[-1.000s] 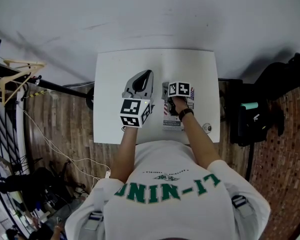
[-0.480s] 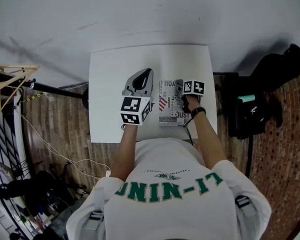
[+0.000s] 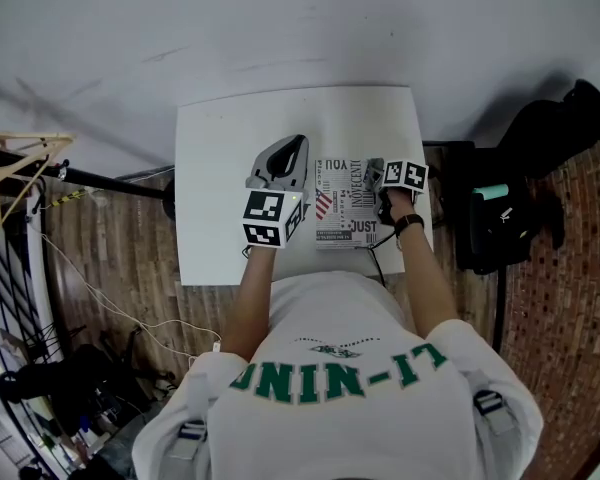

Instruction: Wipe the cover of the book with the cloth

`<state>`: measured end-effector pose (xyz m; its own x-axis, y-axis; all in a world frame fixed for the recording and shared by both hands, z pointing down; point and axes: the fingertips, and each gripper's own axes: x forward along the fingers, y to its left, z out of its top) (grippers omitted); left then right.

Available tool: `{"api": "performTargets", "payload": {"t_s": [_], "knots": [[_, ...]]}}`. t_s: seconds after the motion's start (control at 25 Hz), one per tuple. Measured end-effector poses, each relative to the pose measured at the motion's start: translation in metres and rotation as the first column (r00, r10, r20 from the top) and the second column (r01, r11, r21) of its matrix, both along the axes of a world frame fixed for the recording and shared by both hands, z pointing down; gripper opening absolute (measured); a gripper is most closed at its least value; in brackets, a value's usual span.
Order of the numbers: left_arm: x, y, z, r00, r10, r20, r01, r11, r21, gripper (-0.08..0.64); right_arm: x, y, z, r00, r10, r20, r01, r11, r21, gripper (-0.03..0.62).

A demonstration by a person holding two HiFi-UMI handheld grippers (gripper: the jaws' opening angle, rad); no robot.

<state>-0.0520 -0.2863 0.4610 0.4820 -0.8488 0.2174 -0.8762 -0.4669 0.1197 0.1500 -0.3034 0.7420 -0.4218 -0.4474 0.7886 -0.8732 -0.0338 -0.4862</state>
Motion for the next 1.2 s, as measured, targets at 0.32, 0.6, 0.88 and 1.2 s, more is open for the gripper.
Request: {"api": "performTargets", "payload": {"t_s": [0.32,0.6,0.88,1.2], "knots": [[-0.017,0.004,0.0,0.999,-0.029,0.016,0.029,1.0,-0.002,0.017,-0.127,0.019,-0.02,0.967,-0.246,0.07,0.244,0.969,0.036,0.049],[-0.028,0.009,-0.002,0.998,-0.05,0.027,0.05,0.999,0.002,0.017,-0.166,0.041,0.0,0.938,-0.345,0.026,0.345,0.938,0.004,0.048],[-0.024,0.011,0.004,0.999,-0.039,0.019,0.039,0.999,-0.015,0.017,-0.116,0.042,0.002,0.961,-0.275,0.023,0.275,0.962,0.008,0.048],[-0.001,0.009,0.01,1.0,0.017,0.001,-0.017,0.999,-0.034,0.017,-0.012,0.037,0.002,0.996,-0.088,-0.004,0.088,0.996,0.01,0.046]]}}
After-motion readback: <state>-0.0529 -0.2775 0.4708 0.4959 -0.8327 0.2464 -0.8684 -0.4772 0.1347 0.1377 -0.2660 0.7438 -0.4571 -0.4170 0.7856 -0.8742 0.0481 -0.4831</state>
